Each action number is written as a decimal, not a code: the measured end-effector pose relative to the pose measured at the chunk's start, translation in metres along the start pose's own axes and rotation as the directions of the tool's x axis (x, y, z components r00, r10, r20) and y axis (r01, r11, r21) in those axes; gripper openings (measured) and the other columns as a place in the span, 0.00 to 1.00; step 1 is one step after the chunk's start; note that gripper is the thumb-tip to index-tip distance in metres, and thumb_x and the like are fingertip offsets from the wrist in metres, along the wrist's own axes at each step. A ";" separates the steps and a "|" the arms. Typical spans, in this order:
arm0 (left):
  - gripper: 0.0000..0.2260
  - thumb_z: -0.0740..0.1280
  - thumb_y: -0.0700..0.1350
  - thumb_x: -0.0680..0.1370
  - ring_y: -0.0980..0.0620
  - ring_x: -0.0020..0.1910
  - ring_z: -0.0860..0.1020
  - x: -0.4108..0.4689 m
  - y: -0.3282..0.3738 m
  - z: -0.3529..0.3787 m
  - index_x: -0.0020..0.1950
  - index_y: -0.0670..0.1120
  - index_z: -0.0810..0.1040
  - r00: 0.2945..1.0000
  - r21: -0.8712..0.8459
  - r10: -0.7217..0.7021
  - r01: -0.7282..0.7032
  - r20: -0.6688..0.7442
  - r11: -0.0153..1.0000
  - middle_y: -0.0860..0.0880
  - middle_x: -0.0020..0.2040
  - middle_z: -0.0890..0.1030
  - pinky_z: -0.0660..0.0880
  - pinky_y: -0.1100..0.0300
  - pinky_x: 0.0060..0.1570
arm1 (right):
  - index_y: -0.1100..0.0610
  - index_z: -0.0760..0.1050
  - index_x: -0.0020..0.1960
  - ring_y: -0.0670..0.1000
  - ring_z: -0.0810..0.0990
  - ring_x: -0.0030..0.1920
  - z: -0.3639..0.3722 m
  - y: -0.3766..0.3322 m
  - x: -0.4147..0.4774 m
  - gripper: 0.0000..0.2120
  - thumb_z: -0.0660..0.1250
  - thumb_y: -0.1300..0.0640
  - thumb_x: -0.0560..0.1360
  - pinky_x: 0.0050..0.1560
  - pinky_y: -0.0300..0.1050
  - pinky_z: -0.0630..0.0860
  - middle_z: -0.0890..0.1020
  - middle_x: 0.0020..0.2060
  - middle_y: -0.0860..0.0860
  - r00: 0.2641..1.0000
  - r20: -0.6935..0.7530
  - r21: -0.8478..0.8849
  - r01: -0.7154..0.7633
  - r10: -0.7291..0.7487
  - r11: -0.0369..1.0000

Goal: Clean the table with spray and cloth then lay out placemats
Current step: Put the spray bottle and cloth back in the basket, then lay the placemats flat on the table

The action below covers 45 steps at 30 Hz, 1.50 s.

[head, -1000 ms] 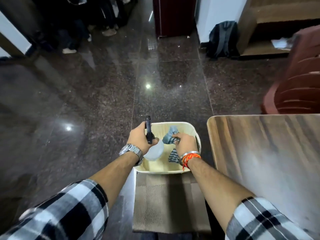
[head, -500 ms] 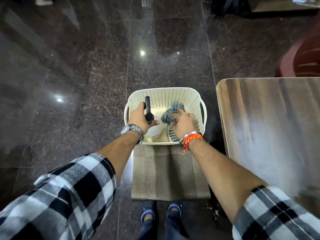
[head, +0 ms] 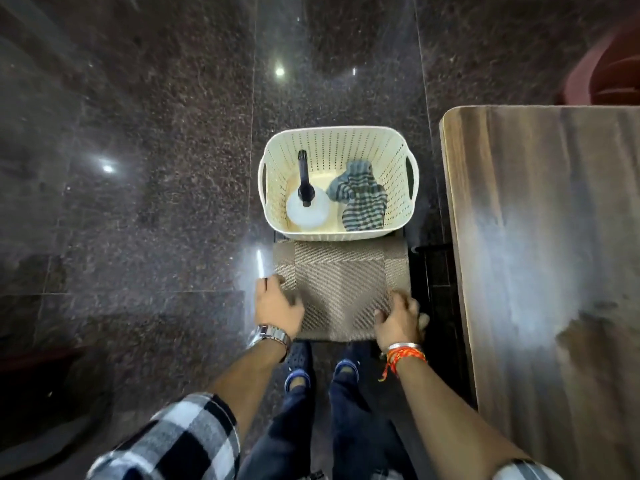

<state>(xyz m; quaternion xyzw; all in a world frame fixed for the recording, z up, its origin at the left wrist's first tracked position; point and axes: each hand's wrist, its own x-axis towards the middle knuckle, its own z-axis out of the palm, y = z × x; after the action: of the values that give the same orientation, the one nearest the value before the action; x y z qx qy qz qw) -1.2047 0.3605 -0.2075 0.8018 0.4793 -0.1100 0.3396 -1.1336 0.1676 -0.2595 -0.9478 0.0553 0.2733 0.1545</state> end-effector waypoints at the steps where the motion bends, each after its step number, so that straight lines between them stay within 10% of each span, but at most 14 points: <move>1: 0.22 0.70 0.46 0.78 0.40 0.64 0.72 -0.005 -0.011 0.010 0.69 0.39 0.70 0.993 0.093 -0.087 0.080 0.082 0.992 0.40 0.67 0.69 0.70 0.52 0.61 | 0.48 0.67 0.68 0.62 0.64 0.61 0.002 0.005 -0.002 0.23 0.67 0.50 0.74 0.61 0.55 0.67 0.64 0.69 0.55 0.999 0.039 -0.050 -0.031 0.033 0.998; 4: 0.28 0.68 0.54 0.78 0.37 0.67 0.69 -0.012 -0.030 0.024 0.70 0.39 0.64 0.953 0.284 -0.250 0.195 0.170 0.939 0.39 0.70 0.67 0.68 0.49 0.64 | 0.45 0.61 0.71 0.63 0.64 0.62 0.004 0.007 -0.007 0.30 0.69 0.46 0.73 0.62 0.58 0.65 0.61 0.70 0.56 0.994 0.049 -0.122 -0.087 0.094 0.989; 10: 0.22 0.71 0.44 0.77 0.37 0.64 0.74 -0.007 -0.038 0.024 0.66 0.37 0.70 0.961 0.117 -0.204 0.185 0.184 0.976 0.36 0.67 0.72 0.74 0.50 0.61 | 0.52 0.63 0.69 0.64 0.66 0.63 -0.003 -0.002 -0.009 0.35 0.76 0.51 0.67 0.63 0.58 0.66 0.67 0.63 0.60 0.988 -0.058 -0.025 -0.147 0.145 0.989; 15: 0.09 0.67 0.36 0.75 0.39 0.54 0.80 -0.024 -0.034 0.007 0.54 0.38 0.79 0.986 0.036 -0.069 0.064 0.153 0.997 0.38 0.55 0.81 0.75 0.56 0.45 | 0.63 0.68 0.61 0.64 0.74 0.60 -0.026 -0.015 -0.034 0.20 0.69 0.59 0.73 0.58 0.57 0.72 0.74 0.59 0.62 0.988 -0.116 0.078 -0.090 0.099 0.993; 21: 0.01 0.64 0.43 0.77 0.43 0.53 0.79 -0.083 -0.007 -0.030 0.46 0.48 0.74 0.969 0.225 0.230 -0.245 0.093 0.943 0.47 0.51 0.78 0.69 0.53 0.56 | 0.58 0.72 0.55 0.61 0.79 0.53 -0.063 -0.029 -0.106 0.11 0.63 0.54 0.76 0.51 0.52 0.74 0.79 0.52 0.58 0.981 -0.126 -0.056 0.140 -0.146 0.989; 29: 0.09 0.62 0.46 0.80 0.44 0.51 0.80 -0.185 0.056 -0.083 0.48 0.46 0.81 0.682 0.375 0.728 -0.658 -0.072 0.653 0.47 0.47 0.82 0.67 0.53 0.58 | 0.58 0.65 0.56 0.62 0.80 0.50 -0.152 -0.014 -0.194 0.11 0.59 0.53 0.78 0.45 0.51 0.74 0.80 0.50 0.58 0.916 -0.290 -0.051 0.275 -0.278 0.960; 35: 0.13 0.63 0.48 0.79 0.36 0.41 0.80 -0.279 0.112 -0.111 0.35 0.48 0.68 0.579 0.323 0.799 -0.733 -0.166 0.598 0.43 0.40 0.78 0.72 0.51 0.38 | 0.59 0.68 0.54 0.66 0.79 0.49 -0.242 0.069 -0.259 0.09 0.62 0.56 0.77 0.45 0.51 0.73 0.80 0.48 0.62 0.824 -0.520 0.204 0.373 -0.222 0.905; 45: 0.10 0.66 0.50 0.80 0.39 0.55 0.81 -0.422 0.194 -0.068 0.58 0.51 0.83 0.408 0.134 0.879 -0.884 -0.248 0.448 0.45 0.55 0.84 0.77 0.49 0.51 | 0.57 0.68 0.57 0.61 0.78 0.49 -0.328 0.270 -0.313 0.09 0.60 0.53 0.79 0.39 0.48 0.64 0.82 0.48 0.59 0.774 -0.624 0.427 0.447 -0.102 0.786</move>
<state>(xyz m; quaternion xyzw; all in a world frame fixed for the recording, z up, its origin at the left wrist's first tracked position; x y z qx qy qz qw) -1.2692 0.0516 0.1403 0.9369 0.0303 0.2041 0.2821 -1.2849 -0.1874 0.1009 -0.8952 0.0295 -0.0779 0.4377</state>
